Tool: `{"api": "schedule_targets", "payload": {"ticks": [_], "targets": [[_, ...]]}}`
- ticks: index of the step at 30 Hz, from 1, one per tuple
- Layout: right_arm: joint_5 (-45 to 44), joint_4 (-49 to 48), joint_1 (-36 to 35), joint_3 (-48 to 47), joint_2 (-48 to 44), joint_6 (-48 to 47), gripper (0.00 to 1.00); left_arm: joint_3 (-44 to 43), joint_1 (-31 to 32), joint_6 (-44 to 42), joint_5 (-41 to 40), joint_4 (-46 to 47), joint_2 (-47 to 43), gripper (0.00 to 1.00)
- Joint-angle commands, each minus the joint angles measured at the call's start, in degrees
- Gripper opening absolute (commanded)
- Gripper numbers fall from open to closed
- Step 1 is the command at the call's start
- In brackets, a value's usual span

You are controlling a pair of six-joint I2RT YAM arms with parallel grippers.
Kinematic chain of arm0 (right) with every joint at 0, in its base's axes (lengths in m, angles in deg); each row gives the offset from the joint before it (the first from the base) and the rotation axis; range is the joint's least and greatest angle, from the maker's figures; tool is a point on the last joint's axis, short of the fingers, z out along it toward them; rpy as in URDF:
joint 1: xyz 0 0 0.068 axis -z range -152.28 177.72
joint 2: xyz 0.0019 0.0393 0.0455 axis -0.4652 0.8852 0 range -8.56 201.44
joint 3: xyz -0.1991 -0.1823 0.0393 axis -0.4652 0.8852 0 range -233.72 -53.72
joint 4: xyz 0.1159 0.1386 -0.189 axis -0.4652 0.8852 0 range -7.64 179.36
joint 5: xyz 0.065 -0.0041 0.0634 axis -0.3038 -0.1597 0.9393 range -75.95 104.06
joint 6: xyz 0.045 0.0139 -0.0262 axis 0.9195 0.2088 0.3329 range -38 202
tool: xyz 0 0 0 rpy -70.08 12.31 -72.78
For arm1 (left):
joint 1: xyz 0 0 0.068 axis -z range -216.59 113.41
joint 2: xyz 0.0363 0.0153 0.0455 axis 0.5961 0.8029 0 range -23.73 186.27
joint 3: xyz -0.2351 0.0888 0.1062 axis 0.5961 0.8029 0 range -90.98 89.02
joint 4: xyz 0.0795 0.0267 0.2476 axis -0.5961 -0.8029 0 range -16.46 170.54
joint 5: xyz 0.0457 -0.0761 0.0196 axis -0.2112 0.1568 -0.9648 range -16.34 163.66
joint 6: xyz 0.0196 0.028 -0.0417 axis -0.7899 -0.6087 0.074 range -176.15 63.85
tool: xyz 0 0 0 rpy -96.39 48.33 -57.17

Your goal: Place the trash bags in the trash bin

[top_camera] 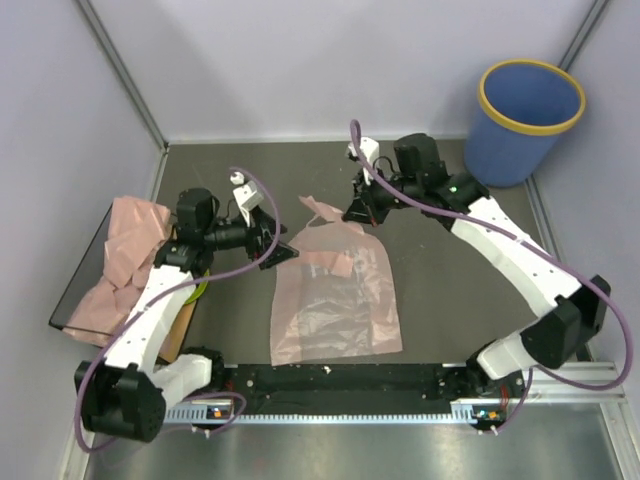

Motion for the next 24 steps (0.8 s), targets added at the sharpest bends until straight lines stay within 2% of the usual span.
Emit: {"api": "schedule_targets", "payload": {"ticks": [1,4,8,17,21,24], "targets": [[7.3,-0.8,0.0,4.4,-4.2,3.5,0.00,1.0,4.6,-2.1,3.6,9.2,-6.5,0.91],[9.9,-1.7,-0.2,6.1,-7.7,5.9,0.00,0.7,10.5,-6.0,-0.5,9.4,-9.1,0.92],[11.3,-2.4,-0.6,7.8,-11.1,7.1,0.00,1.7,16.8,-7.4,-6.2,15.1,-9.5,0.95],[12.3,-5.3,-0.6,11.5,-17.2,12.8,0.00,3.3,20.5,-6.7,-7.0,19.1,-3.9,0.91],[12.7,-6.4,-0.5,12.4,-18.2,14.7,0.00,3.5,22.2,-6.2,-6.2,21.2,-1.9,0.81],[13.1,-7.7,-0.5,13.2,-18.4,16.1,0.00,3.0,24.2,-4.9,-6.6,24.0,-0.4,0.78]]}}
